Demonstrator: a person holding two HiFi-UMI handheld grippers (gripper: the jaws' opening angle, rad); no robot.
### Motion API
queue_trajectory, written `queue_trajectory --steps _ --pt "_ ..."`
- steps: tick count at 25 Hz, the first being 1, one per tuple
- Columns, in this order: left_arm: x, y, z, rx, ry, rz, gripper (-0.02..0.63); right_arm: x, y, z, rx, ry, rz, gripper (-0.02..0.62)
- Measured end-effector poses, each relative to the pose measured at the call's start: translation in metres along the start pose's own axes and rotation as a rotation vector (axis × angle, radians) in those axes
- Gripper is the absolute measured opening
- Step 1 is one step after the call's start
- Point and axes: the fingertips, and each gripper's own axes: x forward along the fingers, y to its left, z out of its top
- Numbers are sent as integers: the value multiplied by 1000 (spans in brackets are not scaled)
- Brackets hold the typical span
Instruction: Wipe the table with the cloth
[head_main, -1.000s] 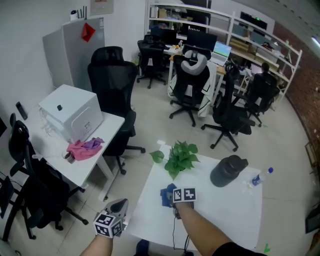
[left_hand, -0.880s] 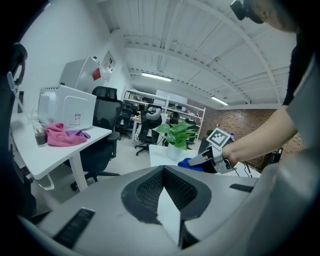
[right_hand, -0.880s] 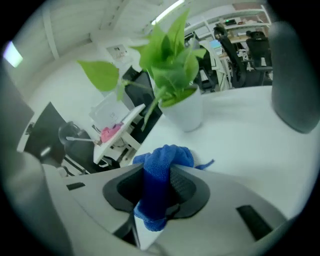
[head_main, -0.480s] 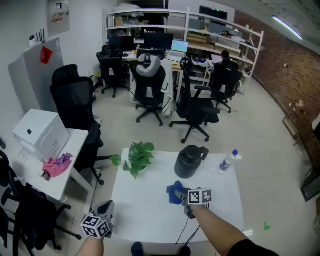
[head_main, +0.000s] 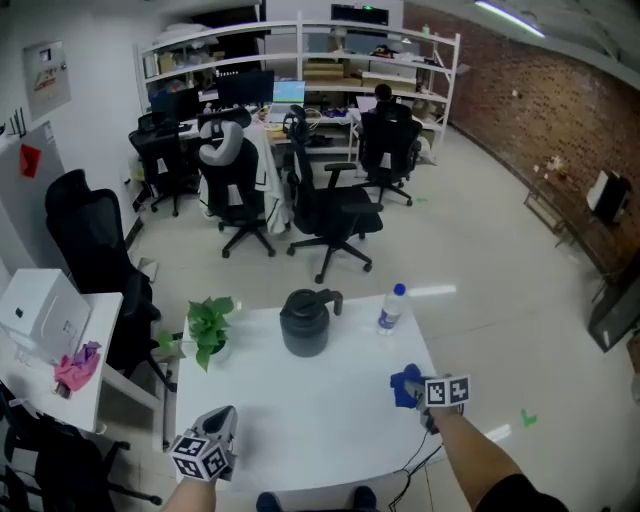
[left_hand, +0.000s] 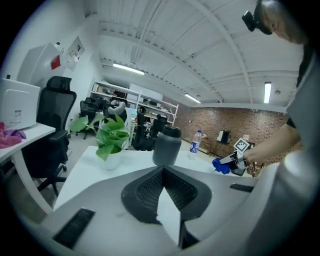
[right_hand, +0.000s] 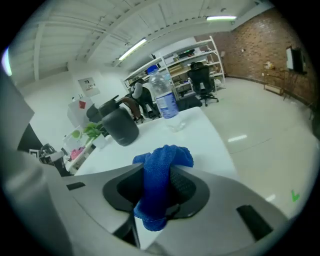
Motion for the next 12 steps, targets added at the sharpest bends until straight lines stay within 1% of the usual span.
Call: queue_trajectory --steps 3,6,8,9,12 --pt "27 -29 -6 -2 20 -33 -2 -29 -61 -19 -39 46 -85 124" --pt "48 -55 -12 9 46 -75 -3 -50 -100 -53 -77 115 -148 124" --pt "59 -69 -15 20 64 -100 -2 -57 -114 -73 -117 149 -173 124" --pt "63 -75 -17 26 73 -110 -3 -58 -117 -79 -125 146 -176 126" --pt "71 -86 -21 36 91 -130 -3 -57 -117 -81 -131 127 -173 128"
